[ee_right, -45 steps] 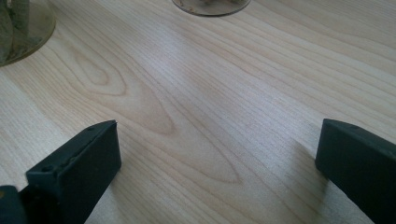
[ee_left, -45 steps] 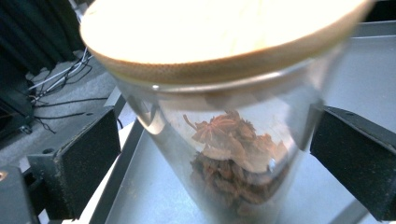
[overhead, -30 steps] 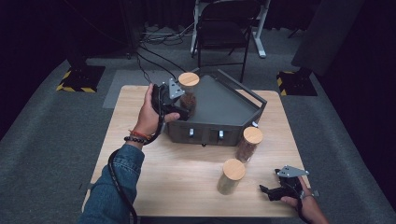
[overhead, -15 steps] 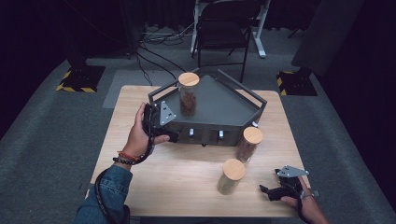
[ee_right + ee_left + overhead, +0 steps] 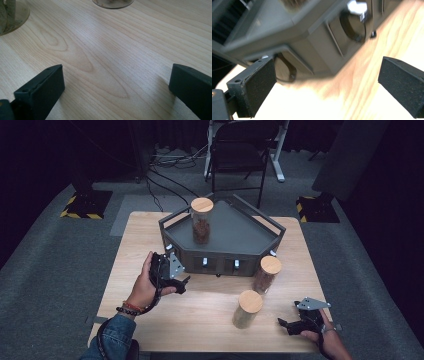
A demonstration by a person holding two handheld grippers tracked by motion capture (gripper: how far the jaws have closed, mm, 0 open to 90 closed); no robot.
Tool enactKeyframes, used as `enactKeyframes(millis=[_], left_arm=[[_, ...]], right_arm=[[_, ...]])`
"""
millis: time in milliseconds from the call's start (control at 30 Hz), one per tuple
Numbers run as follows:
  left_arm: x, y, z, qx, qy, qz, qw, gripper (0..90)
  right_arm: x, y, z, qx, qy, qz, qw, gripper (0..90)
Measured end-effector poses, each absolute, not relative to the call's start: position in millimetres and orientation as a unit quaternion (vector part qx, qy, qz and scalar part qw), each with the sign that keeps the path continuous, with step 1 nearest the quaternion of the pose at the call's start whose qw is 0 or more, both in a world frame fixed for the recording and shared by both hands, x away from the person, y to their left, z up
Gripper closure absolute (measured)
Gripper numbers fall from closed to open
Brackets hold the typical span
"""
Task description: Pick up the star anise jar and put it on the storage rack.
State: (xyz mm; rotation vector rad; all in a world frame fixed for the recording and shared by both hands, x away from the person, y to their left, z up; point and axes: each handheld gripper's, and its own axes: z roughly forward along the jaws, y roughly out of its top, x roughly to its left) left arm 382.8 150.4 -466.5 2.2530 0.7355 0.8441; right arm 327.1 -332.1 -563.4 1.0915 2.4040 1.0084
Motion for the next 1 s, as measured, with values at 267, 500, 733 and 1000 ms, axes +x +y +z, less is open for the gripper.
enactKeyframes(millis=[267,500,733,1000], left_arm=[[374,161,-500,0.852,0.299,0.304,0.303,1.4],[368,173,-520,0.855,0.317,0.279,0.302,1.4],[361,187,-538,0.855,0.34,0.258,0.295,1.6],[358,208,-553,0.841,0.396,0.205,0.306,1.2]], right_arm=[[327,-332,-563,0.381,0.84,0.353,0.157,0.0],[327,-332,-563,0.381,0.84,0.353,0.157,0.0],[327,-332,-563,0.381,0.84,0.353,0.157,0.0],[327,-332,-563,0.381,0.84,0.352,0.157,0.0]])
